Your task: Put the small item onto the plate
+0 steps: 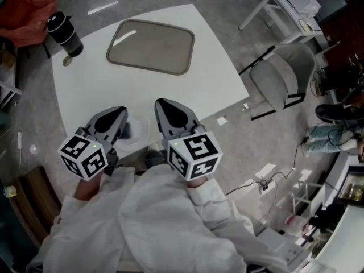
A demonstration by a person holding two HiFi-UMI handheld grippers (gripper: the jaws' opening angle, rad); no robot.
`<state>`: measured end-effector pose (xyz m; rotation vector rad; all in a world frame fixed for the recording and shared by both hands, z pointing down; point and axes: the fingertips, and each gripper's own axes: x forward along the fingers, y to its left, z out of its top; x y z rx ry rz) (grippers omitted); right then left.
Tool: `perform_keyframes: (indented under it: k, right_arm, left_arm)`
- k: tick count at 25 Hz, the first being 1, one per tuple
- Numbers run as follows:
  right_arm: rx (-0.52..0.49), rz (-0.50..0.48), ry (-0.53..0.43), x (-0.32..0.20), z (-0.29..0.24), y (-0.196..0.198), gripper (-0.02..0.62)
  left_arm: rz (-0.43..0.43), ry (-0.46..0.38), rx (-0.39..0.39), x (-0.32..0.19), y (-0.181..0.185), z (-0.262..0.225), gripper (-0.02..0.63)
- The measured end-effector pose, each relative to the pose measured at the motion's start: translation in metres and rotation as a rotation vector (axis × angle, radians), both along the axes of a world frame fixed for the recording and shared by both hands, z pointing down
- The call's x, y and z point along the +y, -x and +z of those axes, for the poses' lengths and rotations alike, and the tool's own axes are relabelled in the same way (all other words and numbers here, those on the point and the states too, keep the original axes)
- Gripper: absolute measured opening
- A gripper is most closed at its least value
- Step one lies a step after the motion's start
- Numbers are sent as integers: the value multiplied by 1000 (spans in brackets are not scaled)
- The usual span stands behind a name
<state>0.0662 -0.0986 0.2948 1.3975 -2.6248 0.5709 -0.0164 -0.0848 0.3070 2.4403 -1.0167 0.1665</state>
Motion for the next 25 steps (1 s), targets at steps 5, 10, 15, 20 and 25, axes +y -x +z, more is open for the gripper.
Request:
perform_keyframes:
  k: [5,10,15,20,25]
  right_arm:
    - [-1,-33,9,-19,7,-6,15]
    - [-3,-53,30,-25,15,-7,15]
    - [1,-64,64,-24,26,-5,15]
    - [13,-73,80,-24,30,5,15]
    - [15,-57,102,-23,31,12,15]
  left_arm:
    - [-11,4,-3,-18,-10,6,11]
    - [-34,25,-2,-25,-9,13,11]
    - [-51,54,-14,-25,-2,20,11]
    - [-53,76,-16,-27,9,25,11]
    - [-32,92,-33,-28,19,25,11]
